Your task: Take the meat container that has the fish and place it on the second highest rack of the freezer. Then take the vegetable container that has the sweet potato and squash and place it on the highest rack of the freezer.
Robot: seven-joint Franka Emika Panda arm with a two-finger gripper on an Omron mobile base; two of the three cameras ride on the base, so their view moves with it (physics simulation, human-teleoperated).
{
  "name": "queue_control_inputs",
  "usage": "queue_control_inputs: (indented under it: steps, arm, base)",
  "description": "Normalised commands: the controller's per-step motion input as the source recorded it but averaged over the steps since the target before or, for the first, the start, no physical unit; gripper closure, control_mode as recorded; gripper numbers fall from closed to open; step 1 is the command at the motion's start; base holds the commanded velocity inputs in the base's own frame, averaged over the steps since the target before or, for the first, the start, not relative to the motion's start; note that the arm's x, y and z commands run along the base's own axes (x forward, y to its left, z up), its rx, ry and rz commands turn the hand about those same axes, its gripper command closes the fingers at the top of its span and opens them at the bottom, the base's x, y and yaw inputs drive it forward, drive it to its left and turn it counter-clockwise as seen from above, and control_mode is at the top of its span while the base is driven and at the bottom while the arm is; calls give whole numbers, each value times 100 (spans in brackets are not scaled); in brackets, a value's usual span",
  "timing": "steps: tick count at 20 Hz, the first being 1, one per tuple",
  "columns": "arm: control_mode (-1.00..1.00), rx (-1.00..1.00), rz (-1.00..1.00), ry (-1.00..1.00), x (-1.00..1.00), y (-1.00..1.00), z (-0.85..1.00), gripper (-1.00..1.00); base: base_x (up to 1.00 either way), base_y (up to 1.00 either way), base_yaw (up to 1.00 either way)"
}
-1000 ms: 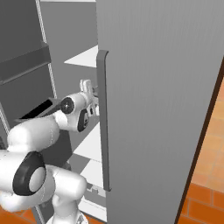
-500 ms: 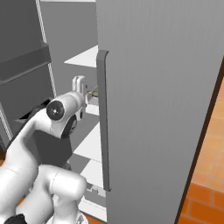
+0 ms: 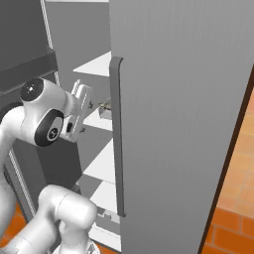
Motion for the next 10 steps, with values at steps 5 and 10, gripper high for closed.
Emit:
queue_control_inputs:
  steps: [5, 10]
  arm:
    - [-100, 0, -6, 2, -64, -28, -16, -100]
    - [-100, -1, 19, 3, -49, -9, -57, -100]
  base:
    - [0, 0, 0]
    - [0, 0, 0]
